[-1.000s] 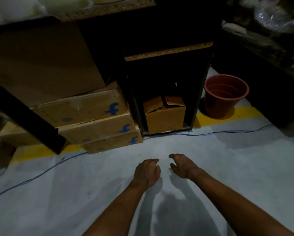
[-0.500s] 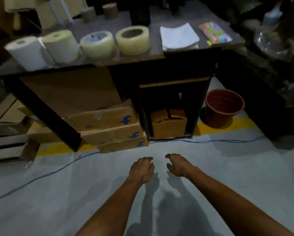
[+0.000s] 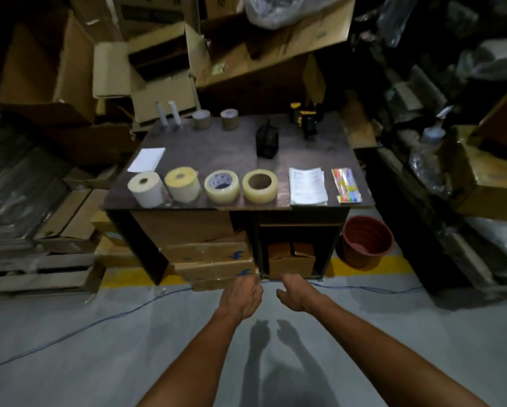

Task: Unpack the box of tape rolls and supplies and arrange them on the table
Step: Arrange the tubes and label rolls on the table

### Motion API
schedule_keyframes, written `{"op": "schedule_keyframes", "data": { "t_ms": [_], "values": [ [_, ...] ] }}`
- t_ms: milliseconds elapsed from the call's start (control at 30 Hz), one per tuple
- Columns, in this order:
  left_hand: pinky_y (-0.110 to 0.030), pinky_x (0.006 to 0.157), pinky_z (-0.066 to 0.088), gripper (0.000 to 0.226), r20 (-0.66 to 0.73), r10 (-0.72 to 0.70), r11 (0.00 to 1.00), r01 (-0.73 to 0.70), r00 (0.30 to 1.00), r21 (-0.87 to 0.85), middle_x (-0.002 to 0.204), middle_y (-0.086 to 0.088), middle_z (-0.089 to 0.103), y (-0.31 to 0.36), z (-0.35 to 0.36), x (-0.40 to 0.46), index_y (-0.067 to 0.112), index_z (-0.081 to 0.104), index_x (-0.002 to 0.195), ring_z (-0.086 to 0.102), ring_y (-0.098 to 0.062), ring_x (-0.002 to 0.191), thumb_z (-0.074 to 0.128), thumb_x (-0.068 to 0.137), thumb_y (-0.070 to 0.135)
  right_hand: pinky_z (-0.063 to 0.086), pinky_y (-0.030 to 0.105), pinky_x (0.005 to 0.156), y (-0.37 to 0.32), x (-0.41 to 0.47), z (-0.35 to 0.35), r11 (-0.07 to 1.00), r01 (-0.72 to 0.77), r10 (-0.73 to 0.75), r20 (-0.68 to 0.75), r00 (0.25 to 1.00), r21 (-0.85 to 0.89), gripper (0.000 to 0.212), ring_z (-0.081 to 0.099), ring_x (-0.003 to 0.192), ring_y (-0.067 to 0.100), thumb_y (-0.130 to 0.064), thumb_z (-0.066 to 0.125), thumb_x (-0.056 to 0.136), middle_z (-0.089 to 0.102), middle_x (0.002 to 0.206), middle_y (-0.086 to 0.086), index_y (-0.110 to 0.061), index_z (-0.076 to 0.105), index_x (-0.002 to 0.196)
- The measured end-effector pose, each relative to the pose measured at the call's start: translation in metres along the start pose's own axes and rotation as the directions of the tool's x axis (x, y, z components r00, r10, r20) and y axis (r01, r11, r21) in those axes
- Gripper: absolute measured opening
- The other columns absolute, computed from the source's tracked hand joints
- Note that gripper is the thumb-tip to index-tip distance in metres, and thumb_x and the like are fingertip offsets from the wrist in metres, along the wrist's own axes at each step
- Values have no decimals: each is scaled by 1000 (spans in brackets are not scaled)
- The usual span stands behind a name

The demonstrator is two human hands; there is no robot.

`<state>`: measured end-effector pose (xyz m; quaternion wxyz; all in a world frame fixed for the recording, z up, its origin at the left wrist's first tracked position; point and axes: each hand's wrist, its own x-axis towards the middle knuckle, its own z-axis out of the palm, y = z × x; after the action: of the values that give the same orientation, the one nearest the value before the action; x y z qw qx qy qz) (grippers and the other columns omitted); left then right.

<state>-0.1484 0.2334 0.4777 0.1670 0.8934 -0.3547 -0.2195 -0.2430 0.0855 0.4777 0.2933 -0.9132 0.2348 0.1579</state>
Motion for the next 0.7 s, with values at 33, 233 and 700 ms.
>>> {"op": "schedule_keyframes", "data": {
  "t_ms": [33, 233, 700],
  "values": [
    [-43, 82, 52, 33, -11, 18, 1000, -18, 1000, -4, 106, -11, 67, 5, -16, -2, 18, 61, 101, 62, -33, 100, 34, 92, 36, 45, 32, 91, -10, -5, -11, 1000, 0, 0, -10, 1000, 10, 37, 55, 119, 34, -24, 51, 95, 58, 131, 16, -9, 52, 130],
    [-40, 91, 48, 32, -67, 55, 998, -55, 996, -1, 117, -14, 65, 13, -96, -8, 12, 64, 115, 59, -32, 109, 41, 99, 29, 54, 41, 87, -66, -13, -61, 999, 9, -6, -64, 998, 48, 34, 63, 105, 36, -27, 53, 85, 67, 115, 14, -13, 61, 115],
    [-41, 94, 49, 38, -132, 161, 982, -145, 978, 123, 130, -10, 61, -41, -240, 30, 19, 54, 131, 58, -28, 117, 41, 99, 34, 49, 43, 95, -185, 32, -147, 994, 97, -83, -256, 963, 40, 40, 58, 115, 36, -20, 56, 89, 62, 126, 18, -7, 56, 127]
  ]
}}
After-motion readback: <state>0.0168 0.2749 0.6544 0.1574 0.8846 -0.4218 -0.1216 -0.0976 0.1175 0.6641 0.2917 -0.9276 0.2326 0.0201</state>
